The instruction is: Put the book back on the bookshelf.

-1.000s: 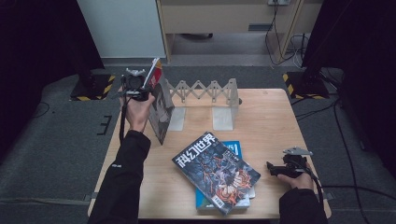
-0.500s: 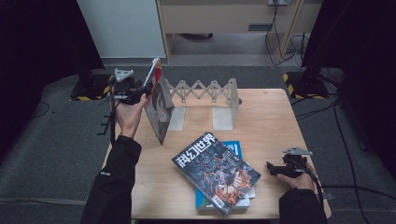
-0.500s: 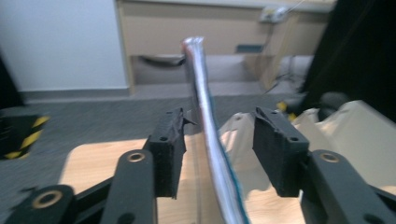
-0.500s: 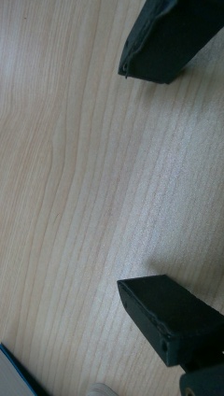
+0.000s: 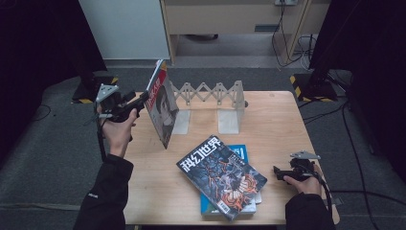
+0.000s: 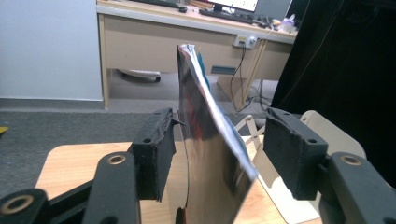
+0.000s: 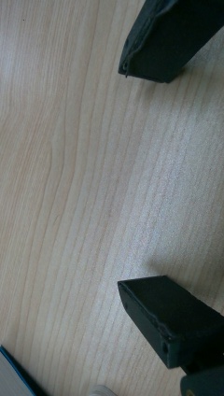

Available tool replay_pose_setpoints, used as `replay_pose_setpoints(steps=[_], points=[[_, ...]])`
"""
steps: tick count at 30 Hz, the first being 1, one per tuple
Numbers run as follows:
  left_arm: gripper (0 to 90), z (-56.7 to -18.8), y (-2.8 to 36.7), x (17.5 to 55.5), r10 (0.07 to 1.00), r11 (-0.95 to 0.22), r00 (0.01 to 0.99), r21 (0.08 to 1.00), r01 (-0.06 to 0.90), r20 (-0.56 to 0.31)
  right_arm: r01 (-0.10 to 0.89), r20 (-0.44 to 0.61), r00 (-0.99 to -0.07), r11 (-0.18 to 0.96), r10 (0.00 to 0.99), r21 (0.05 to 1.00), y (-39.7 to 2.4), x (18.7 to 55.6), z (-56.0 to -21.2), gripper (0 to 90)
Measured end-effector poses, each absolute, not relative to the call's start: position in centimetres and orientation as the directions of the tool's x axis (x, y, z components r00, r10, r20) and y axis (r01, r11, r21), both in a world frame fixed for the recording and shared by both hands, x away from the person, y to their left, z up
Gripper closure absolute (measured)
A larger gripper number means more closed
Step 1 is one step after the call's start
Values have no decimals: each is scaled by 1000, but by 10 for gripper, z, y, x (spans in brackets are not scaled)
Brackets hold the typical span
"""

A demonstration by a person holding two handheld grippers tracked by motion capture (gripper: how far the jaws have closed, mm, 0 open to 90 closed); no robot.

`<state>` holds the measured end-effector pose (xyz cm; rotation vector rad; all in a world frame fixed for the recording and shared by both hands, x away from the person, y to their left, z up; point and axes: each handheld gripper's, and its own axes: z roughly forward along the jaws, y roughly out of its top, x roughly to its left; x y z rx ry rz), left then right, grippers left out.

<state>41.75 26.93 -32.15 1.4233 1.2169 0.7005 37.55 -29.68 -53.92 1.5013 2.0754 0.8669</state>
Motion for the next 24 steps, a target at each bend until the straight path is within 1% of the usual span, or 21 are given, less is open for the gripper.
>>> replay_pose_setpoints(steps=[4, 9, 12, 16, 18, 20, 24], points=[[392, -335, 276, 405, 932, 107, 301, 947, 303, -202, 669, 7, -317, 218, 949, 711, -298, 375, -539, 42], [364, -355, 279, 394, 928, 101, 311, 940, 326, -208, 683, 7, -312, 219, 950, 697, -299, 373, -534, 136], [347, -365, 280, 389, 923, 89, 325, 936, 340, -206, 696, 28, -297, 196, 955, 690, -299, 373, -532, 162], [332, -379, 278, 383, 912, 70, 346, 916, 396, -219, 690, 24, -291, 192, 957, 698, -300, 372, -529, 177], [331, -386, 275, 379, 902, 63, 366, 909, 411, -228, 687, 17, -288, 194, 957, 701, -300, 371, -527, 199], [332, -393, 273, 375, 897, 57, 383, 918, 394, -220, 687, 21, -281, 185, 960, 703, -300, 371, -526, 216], [314, -407, 267, 372, 878, 33, 422, 908, 417, -226, 688, 29, -277, 177, 960, 704, -300, 370, -523, 220]])
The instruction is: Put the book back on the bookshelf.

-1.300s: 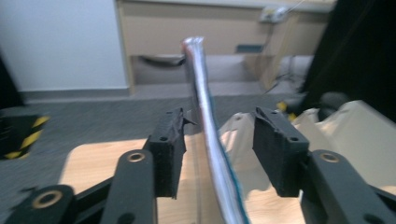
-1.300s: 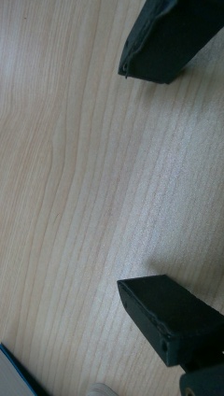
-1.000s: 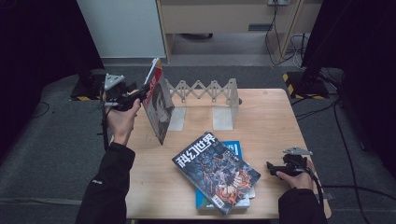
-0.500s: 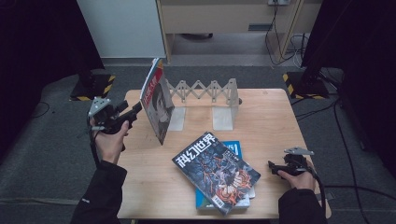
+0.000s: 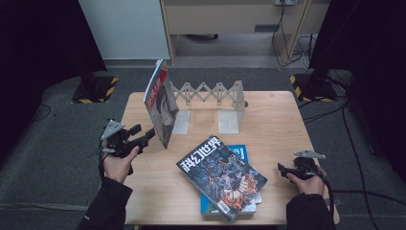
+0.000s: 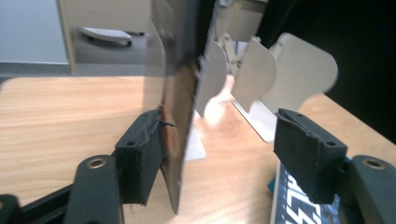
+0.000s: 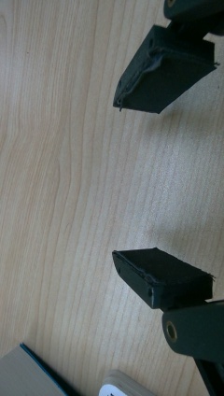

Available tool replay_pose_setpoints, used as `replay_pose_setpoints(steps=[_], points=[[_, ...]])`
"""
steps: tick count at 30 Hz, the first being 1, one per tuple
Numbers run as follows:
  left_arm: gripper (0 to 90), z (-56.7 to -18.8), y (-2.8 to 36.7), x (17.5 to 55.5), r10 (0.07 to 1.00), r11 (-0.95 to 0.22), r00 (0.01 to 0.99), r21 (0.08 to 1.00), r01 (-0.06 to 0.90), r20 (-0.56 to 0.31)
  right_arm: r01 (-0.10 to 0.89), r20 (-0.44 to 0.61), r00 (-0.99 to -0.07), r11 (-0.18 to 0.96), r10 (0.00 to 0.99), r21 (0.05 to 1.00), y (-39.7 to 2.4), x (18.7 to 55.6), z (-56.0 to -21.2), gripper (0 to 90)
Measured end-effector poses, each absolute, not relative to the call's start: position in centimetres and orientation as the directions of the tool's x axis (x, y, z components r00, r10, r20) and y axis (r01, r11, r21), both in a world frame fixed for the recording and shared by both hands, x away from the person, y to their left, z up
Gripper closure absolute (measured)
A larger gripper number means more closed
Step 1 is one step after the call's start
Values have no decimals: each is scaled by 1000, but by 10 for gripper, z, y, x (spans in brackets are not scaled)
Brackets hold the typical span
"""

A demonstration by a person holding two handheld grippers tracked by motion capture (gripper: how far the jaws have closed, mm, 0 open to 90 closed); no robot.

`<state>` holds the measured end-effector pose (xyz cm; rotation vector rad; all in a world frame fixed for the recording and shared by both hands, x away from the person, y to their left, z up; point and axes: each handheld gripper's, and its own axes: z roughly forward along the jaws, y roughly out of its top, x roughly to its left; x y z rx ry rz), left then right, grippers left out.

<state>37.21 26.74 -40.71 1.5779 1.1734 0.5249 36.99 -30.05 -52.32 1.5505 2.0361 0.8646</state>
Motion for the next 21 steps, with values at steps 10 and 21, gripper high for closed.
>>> replay_pose_setpoints(steps=[10, 21], points=[[312, -431, 249, 368, 863, -4, 446, 880, 476, -237, 665, 49, -298, 170, 953, 727, -295, 364, -516, 237], [274, -463, 229, 367, 827, -52, 503, 856, 515, -253, 615, 78, -333, 153, 940, 773, -285, 356, -500, 277]])
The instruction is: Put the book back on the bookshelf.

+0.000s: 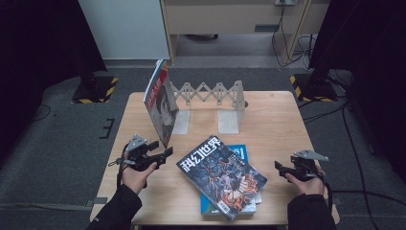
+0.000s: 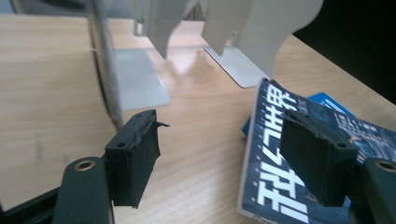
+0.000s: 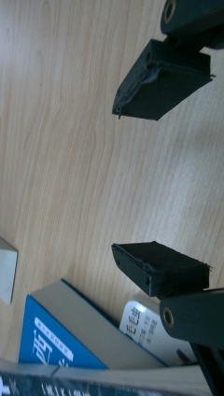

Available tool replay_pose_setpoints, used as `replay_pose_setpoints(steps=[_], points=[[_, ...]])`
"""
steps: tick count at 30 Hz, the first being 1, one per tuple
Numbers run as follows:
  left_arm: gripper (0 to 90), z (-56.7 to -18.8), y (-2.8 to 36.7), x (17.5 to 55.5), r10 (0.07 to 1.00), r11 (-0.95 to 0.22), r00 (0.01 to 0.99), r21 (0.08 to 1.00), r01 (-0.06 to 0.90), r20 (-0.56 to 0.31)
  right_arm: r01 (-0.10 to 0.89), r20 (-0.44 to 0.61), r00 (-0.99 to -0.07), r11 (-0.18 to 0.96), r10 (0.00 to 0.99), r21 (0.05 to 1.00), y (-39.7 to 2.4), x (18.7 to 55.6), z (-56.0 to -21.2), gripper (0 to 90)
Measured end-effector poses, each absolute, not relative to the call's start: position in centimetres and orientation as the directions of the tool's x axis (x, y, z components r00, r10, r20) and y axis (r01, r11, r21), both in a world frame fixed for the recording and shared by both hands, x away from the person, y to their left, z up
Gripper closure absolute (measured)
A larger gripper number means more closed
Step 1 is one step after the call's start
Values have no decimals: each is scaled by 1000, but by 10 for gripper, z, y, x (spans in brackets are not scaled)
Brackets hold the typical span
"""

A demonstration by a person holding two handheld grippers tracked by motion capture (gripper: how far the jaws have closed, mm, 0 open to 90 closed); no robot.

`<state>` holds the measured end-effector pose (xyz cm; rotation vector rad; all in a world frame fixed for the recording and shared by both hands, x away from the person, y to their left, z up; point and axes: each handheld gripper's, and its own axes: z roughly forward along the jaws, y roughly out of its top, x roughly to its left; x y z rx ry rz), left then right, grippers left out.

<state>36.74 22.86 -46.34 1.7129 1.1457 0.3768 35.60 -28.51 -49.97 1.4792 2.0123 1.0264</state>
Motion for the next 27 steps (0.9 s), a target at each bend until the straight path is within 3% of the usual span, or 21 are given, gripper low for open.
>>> replay_pose_setpoints(steps=[27], points=[[280, -507, 199, 368, 783, -148, 547, 767, 624, -295, 566, 126, -486, 202, 865, 799, -242, 339, -485, 282]])
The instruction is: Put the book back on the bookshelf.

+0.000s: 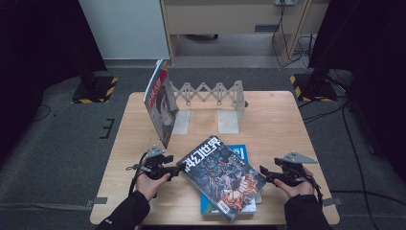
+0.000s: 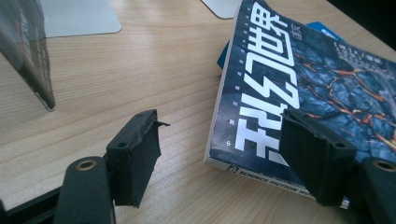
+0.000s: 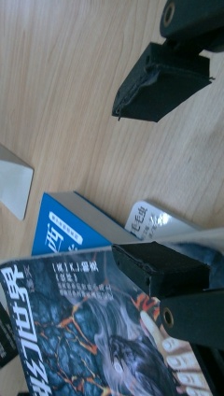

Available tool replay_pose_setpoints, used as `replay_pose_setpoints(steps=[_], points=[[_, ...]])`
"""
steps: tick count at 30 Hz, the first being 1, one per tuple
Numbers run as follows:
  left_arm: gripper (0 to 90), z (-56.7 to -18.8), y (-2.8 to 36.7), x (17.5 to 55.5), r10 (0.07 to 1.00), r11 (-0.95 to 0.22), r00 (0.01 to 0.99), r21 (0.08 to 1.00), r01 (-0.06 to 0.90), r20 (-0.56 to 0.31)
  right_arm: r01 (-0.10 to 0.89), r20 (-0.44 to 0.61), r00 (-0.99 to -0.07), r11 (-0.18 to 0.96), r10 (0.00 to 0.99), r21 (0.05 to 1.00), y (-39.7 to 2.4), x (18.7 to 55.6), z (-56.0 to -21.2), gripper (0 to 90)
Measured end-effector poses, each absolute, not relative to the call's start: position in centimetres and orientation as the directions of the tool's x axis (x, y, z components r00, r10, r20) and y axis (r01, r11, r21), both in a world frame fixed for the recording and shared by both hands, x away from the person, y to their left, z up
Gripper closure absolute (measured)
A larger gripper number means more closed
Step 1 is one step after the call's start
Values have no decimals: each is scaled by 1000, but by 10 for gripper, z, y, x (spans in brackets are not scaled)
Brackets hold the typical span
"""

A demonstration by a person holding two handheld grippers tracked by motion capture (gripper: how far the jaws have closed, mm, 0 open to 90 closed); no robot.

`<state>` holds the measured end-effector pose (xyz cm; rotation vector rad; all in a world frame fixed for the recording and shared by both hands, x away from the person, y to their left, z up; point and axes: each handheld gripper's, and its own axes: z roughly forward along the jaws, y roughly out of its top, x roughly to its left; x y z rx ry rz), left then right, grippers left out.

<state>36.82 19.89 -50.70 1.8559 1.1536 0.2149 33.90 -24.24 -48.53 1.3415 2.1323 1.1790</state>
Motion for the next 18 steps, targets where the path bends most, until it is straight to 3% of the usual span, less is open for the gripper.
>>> replay_pose_setpoints(steps=[18], points=[[242, -520, 193, 382, 711, -92, 554, 725, 683, -432, 592, 170, -545, 233, 821, 772, -220, 339, -494, 283]])
